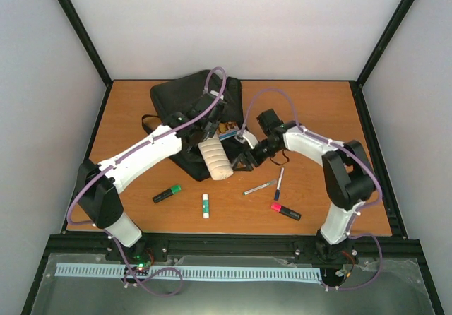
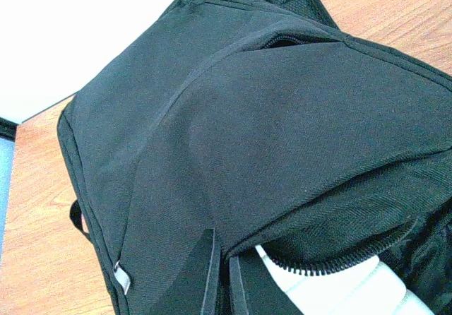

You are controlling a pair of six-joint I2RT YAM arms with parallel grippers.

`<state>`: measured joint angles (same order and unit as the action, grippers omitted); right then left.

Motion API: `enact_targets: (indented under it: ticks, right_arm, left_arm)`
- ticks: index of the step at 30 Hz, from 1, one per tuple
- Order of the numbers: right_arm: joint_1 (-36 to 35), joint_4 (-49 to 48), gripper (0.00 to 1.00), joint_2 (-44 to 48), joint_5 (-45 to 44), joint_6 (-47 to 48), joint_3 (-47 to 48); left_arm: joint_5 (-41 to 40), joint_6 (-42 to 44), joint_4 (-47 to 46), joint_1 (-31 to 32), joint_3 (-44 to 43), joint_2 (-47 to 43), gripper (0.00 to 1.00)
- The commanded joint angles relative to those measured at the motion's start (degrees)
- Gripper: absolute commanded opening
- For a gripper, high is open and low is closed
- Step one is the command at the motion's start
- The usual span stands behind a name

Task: Pack the student bag
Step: Place the stationery in the student bag.

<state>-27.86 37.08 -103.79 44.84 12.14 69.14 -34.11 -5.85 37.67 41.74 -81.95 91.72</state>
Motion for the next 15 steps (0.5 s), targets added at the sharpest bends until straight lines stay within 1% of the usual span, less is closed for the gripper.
enact_targets:
  ticks: [1,4,7,11,15]
  right_arm:
    - [-1.7,-3.0,0.69,7.4,-7.8,14.8,-6.3]
    - [-4.2,-5.4,0.67,11.9,-14.4,21.1,-10.3]
    - [-7.2,-6.8,0.61,15.5,-18.4,26.0,-12.8]
    - [-12.0,-10.5,0.53,18.4,-21.6,27.6,-16.5]
    - [-18.0,-15.6,0.46,19.2,-28.8,29.5,-19.7]
  left_arm:
    - [-0.7,-2.3,-4.0,0.4,-0.7,-3.5,0.01]
    - [-0.2,-2.8,-3.8,0.5,-0.5,-3.8,0.01]
    - [0.3,-3.2,-3.7,0.4,-0.4,-3.8,0.01]
    - [0.9,-3.4,-3.6,0.4,-0.6,-3.8,0.01]
    - [1.6,-3.1,-3.4,0.2,-1.1,-3.9,0.01]
